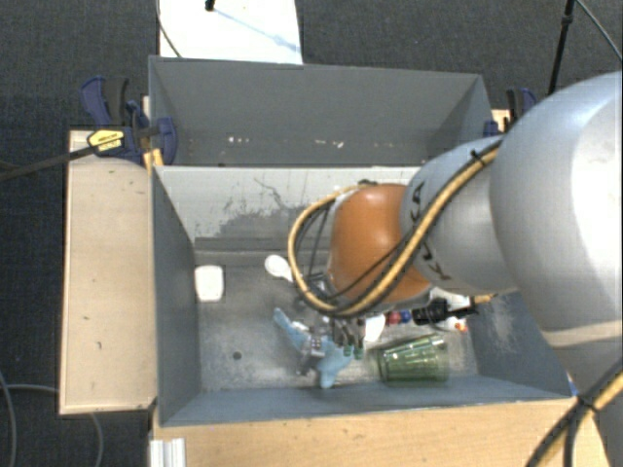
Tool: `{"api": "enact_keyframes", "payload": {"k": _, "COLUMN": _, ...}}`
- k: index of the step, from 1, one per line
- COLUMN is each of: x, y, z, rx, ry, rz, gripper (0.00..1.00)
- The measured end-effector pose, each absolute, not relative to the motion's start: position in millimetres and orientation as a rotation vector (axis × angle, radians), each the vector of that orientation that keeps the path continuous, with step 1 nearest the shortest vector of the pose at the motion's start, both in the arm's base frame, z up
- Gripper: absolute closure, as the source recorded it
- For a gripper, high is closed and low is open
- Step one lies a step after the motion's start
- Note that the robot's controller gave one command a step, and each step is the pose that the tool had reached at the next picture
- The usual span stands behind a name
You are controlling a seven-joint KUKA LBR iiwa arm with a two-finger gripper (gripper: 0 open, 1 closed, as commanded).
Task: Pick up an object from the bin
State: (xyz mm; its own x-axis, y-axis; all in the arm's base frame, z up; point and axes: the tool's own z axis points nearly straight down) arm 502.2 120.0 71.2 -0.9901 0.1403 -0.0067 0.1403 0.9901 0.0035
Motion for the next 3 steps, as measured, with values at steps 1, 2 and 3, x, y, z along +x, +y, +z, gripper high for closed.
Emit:
{"api": "enact_keyframes", "payload": {"k": 1, "x": 491.2, "y": 122.0, "z": 72.5, "rx": 0.291, "ry": 3.119, "rz": 0.006, "gripper": 0.00}}
{"api": "enact_keyframes", "payload": {"k": 2, "x": 500.6, "y": 120.9, "z": 72.3, "rx": 0.228, "ry": 3.131, "rz": 0.002, "gripper": 0.00}}
{"api": "enact_keyframes", "payload": {"k": 3, "x": 492.7, "y": 122.2, "z": 73.9, "rx": 0.293, "ry": 3.124, "rz": 0.003, "gripper": 1.00}}
